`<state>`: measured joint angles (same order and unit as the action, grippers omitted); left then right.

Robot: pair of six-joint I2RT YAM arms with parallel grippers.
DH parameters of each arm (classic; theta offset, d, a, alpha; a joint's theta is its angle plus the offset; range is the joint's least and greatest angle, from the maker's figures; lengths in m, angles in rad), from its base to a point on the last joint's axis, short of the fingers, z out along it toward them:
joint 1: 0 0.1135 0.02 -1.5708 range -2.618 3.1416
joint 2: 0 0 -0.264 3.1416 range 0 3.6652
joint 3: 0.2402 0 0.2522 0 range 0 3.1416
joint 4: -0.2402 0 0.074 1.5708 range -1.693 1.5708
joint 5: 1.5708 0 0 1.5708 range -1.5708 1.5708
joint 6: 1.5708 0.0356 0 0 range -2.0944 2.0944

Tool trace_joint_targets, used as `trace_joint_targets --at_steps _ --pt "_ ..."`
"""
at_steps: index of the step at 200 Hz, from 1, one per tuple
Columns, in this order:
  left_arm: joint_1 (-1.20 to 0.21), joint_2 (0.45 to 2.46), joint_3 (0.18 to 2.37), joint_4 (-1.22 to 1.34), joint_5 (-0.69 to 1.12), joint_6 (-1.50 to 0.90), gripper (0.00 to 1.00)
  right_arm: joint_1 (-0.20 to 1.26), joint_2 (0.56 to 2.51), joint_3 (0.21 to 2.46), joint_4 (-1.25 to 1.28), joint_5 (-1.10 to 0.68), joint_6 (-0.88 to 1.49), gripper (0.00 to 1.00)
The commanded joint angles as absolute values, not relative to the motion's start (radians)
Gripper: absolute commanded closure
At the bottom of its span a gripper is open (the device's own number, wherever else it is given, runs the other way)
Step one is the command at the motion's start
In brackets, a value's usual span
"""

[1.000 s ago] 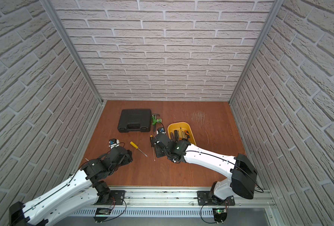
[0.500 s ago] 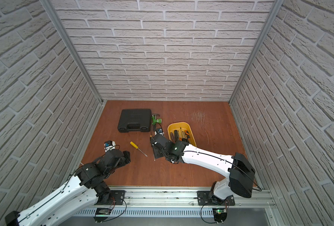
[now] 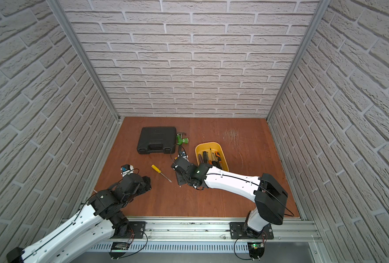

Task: Put the screwdriver on the desktop into the storage box
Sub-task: Pick up the screwdriver from the center of the board.

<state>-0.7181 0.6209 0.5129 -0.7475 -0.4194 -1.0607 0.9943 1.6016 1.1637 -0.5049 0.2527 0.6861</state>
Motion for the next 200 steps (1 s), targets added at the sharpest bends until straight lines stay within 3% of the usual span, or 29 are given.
trace_joint_targets --at_steps 1,125,200 --pt "-0.706 0.612 0.501 -0.766 -0.407 -1.069 0.08 1.003 1.609 1.187 -0.478 0.252 0.697 0.54" --pt "-0.689 0.607 0.492 -0.748 -0.372 -1.07 0.1 1.004 1.617 1.202 -0.477 0.248 0.695 0.54" --pt "-0.682 0.608 0.455 -0.695 -0.331 -1.089 0.12 1.002 1.763 1.256 -0.464 0.228 0.699 0.55"
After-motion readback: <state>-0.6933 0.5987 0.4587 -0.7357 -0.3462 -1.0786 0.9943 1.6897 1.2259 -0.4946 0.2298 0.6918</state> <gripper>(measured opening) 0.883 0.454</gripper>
